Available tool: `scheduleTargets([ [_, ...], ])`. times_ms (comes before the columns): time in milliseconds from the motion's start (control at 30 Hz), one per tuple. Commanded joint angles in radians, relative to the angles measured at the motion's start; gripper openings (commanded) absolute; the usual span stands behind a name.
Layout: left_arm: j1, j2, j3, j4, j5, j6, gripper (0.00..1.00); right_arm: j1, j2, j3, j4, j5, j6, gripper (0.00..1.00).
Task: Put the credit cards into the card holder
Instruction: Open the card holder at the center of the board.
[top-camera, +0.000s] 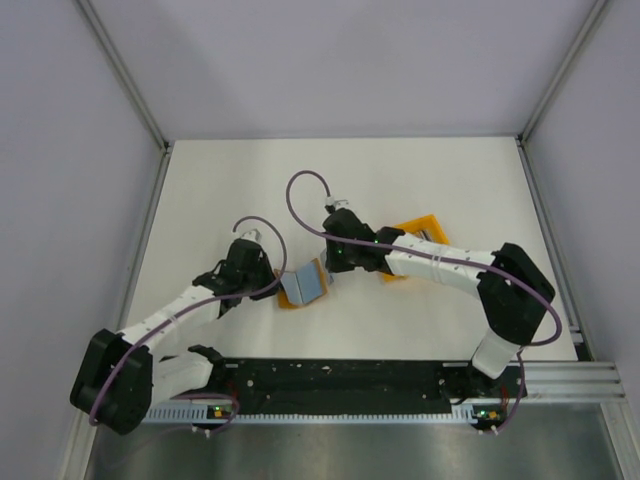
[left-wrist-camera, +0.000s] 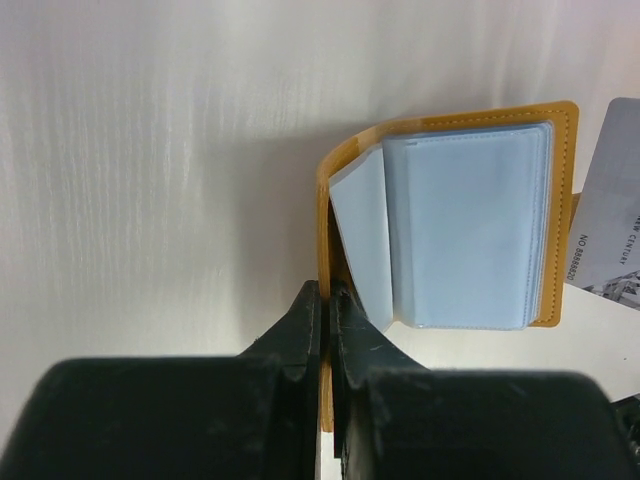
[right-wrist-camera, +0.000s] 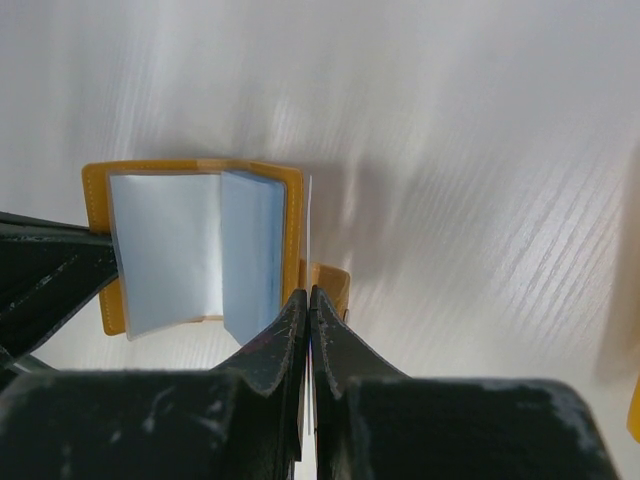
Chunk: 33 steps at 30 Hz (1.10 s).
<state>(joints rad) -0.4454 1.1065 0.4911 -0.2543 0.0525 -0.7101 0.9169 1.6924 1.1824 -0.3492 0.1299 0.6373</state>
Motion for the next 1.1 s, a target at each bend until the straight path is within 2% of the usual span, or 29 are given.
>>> scheduleTargets([
  [0,0.004,-0.005,0.055,0.015,0.015,0.04,0.0,0.0,-0.066,-0.006,0.039,0.014,0.001,0.0],
  [267,0.004,0.004,0.127,-0.02,0.061,0.06,0.0,0.0,-0.086,0.002,0.055,0.013,0.016,0.0],
  [767,0.002,0.099,0.035,0.01,0.021,0.067,0.0,0.0,0.018,-0.018,0.084,-0.036,0.051,0.0],
  [1067,0.004,0.118,0.049,0.0,0.003,0.078,0.0,-0.001,0.027,-0.023,0.084,-0.03,0.055,0.0],
])
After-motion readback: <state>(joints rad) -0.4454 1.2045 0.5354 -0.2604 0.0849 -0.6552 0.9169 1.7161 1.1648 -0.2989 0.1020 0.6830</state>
